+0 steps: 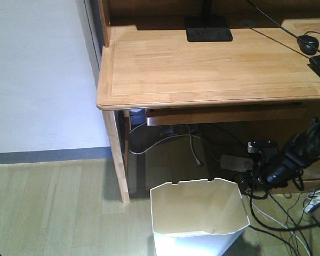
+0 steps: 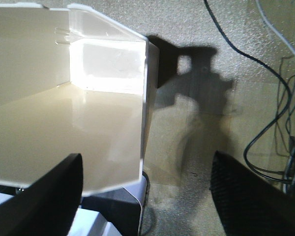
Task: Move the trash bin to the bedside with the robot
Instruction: 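Lower the right gripper onto the rim of the white trash bin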
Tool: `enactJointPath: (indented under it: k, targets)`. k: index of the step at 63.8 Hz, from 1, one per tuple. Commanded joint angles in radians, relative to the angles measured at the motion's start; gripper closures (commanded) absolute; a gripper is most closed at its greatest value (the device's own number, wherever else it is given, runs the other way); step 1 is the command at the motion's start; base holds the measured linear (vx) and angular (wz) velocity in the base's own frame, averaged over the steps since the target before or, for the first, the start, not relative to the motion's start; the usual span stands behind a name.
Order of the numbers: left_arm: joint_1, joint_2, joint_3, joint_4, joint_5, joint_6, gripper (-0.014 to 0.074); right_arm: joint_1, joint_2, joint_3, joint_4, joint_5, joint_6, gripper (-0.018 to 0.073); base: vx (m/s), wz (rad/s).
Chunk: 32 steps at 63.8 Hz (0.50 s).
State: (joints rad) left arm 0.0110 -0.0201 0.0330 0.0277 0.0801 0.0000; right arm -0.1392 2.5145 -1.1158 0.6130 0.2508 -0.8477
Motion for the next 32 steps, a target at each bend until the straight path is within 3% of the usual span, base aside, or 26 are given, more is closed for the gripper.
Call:
enactJointPath:
  k: [1,32]
  targets:
    - [-0.006,-0.008,0.012,-0.009,-0.074,-0.014,0.0603,-0.002,0.023,-0.078,0.038,0.009,-0.023,0.0061,0.00,0.00]
    - [-0.006,-0.008,0.012,-0.009,-0.074,-0.014,0.0603,-0.001,0.331,-0.421,0.030,0.158,-0.024,0.0145,0.00,0.00]
